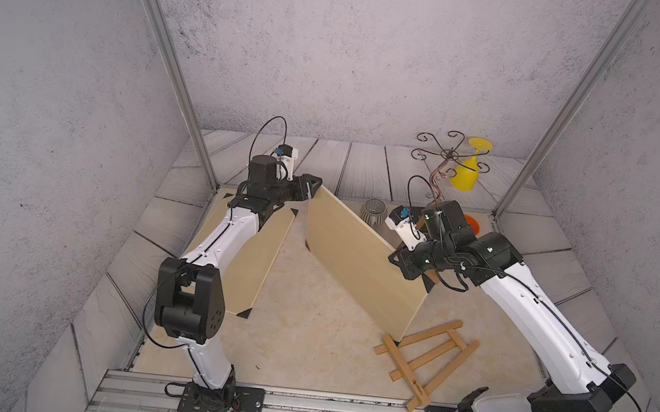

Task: Assemble the easel
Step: Pick up the drawing board from the center of the board.

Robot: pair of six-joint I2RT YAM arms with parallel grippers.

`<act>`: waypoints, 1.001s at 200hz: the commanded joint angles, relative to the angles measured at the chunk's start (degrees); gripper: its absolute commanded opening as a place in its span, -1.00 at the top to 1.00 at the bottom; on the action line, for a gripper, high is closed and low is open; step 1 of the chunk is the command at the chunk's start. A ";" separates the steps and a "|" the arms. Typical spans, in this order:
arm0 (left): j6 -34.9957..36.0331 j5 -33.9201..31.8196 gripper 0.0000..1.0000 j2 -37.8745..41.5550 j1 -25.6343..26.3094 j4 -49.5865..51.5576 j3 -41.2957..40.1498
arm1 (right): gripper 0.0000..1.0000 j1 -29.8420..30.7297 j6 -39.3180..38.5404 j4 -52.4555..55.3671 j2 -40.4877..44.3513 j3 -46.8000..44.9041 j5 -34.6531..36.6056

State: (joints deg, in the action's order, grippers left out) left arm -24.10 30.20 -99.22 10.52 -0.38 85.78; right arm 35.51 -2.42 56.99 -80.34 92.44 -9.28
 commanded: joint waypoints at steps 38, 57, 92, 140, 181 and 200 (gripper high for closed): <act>-0.64 -6.39 -0.32 7.64 -0.15 2.38 -2.22 | 1.00 -2.01 -7.60 -8.86 0.83 6.21 1.83; -1.20 -6.97 -0.33 9.16 -0.15 1.88 -2.80 | 1.00 -2.90 -7.26 -10.31 1.38 7.19 -1.32; -2.11 -6.20 -0.33 11.34 -0.16 1.13 -3.81 | 1.00 -6.24 -6.93 -10.71 1.31 9.05 -5.96; -3.54 -4.64 -0.32 12.59 -0.15 0.44 -5.13 | 1.00 -13.15 -10.58 -8.31 1.89 12.65 -11.93; -4.97 -4.05 -0.33 14.64 1.10 -0.21 -8.17 | 1.00 -20.03 -18.58 -0.41 -0.61 19.30 -18.53; -6.49 -3.59 -0.36 16.30 1.97 -1.34 -10.81 | 1.00 -23.11 -20.66 3.35 -2.21 23.35 -21.92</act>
State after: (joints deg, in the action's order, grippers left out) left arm -28.60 25.34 -85.86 11.07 0.54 77.45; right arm 15.31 -18.22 65.78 -81.91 108.66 -21.43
